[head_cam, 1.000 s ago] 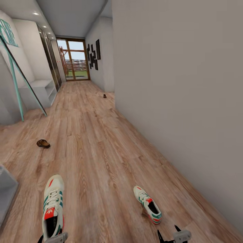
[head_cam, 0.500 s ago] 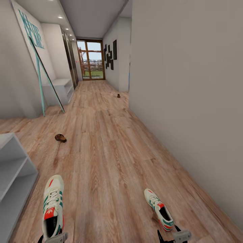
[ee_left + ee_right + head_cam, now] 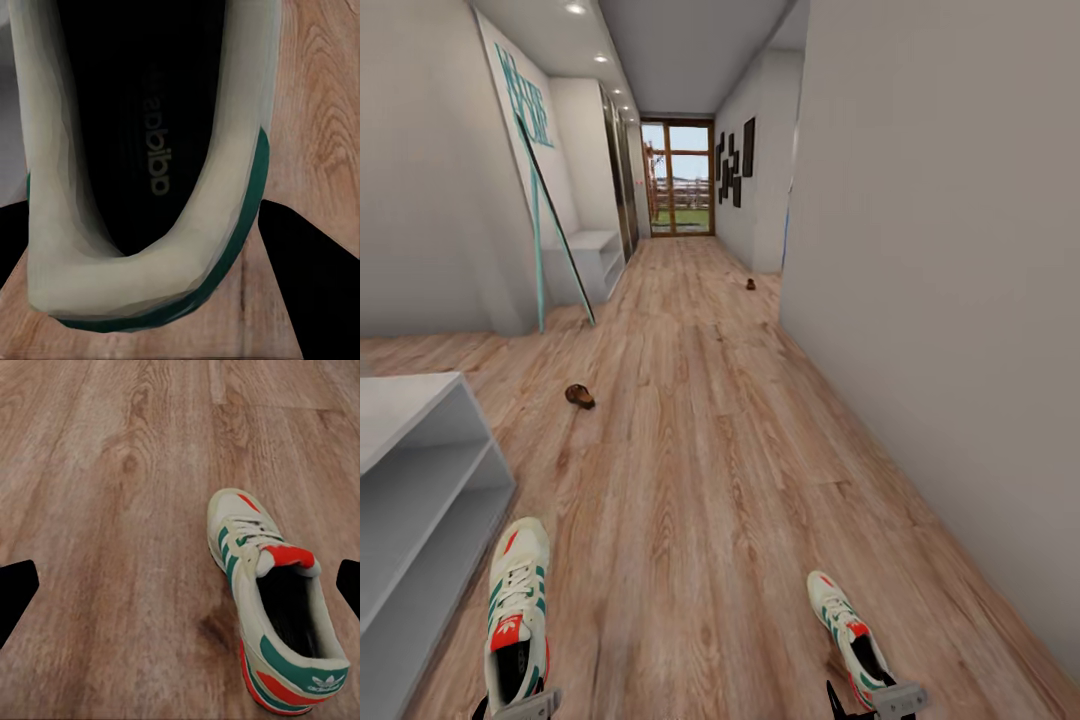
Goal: Pick up the two gym shoes and the two sandals from the corridor floor and place them onto the hallstand (shoe rack) in the corridor, making sure they are on the rack and not on the floor. Arrange them so the two gym shoes are next to each other and the two sandals are next to each other.
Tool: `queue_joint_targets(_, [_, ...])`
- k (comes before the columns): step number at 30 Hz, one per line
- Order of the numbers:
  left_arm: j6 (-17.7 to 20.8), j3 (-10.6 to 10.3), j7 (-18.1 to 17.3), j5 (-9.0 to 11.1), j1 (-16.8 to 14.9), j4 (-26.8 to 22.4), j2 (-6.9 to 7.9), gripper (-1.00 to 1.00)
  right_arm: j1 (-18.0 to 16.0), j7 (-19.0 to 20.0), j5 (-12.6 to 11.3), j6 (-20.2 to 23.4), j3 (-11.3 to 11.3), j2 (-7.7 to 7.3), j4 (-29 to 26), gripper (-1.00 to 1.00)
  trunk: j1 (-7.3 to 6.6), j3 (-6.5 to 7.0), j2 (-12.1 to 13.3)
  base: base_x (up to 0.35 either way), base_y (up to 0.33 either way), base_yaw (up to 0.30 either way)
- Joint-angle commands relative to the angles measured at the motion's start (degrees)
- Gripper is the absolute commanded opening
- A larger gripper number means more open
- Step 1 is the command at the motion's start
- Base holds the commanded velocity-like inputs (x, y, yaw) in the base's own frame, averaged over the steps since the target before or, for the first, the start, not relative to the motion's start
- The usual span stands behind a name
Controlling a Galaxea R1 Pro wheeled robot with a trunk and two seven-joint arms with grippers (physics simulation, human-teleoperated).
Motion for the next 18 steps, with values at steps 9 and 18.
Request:
queue_joint_targets(9, [-0.13, 0.06, 0.02, 0.03, 0.01, -0.04, -0.03, -1.00, -0.04, 0.48, 0.23, -0.21, -0.43, 0.05, 0.03, 1.00, -0.01, -0.04, -0.02, 0.000, -0.003, 0.278])
queue_joint_targets(18, [-0.11, 0.06, 0.02, -0.02, 0.01, -0.04, -0.03, -1.00, -0.04, 0.50, 0.24, -0.21, -0.43, 0.05, 0.03, 1.00, -0.01, -0.04, -0.02, 0.000, 0.000, 0.277])
